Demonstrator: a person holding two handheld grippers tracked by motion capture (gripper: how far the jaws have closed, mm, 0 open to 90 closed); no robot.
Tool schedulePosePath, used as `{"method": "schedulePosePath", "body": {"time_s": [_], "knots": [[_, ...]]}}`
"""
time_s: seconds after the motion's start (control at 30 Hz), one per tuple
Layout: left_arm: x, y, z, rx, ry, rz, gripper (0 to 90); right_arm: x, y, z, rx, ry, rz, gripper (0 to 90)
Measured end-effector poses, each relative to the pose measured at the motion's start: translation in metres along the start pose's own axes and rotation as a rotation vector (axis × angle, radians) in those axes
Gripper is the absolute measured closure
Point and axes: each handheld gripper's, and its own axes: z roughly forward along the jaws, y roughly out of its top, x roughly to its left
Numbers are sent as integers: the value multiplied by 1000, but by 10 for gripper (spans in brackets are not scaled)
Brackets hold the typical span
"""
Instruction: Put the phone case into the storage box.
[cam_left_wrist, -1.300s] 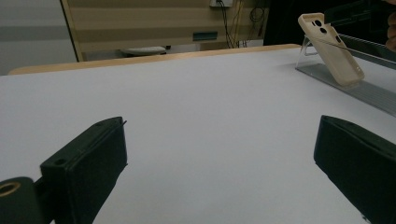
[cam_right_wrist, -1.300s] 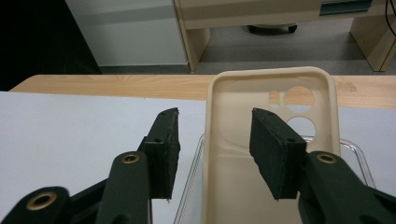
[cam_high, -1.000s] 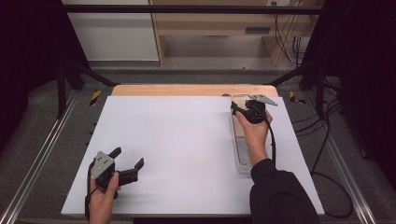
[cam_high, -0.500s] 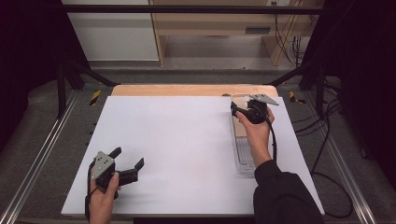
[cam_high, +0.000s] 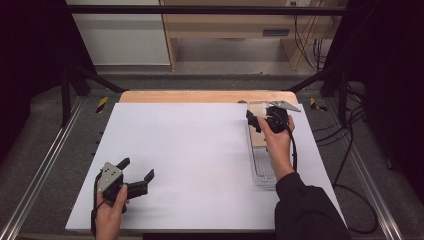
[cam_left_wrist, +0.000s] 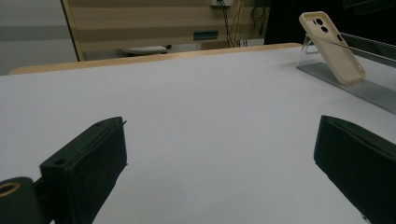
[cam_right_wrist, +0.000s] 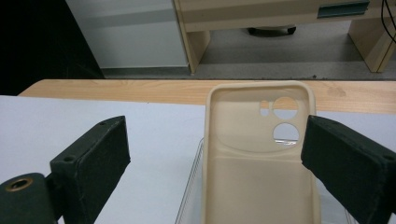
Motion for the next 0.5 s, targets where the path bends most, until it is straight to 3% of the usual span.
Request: {"method": "schedulePosePath", "body": {"time_s": [0.5], "knots": [[0, 0, 0, -2, 2, -2, 23, 4, 14, -15, 5, 28, -47, 64]]}}
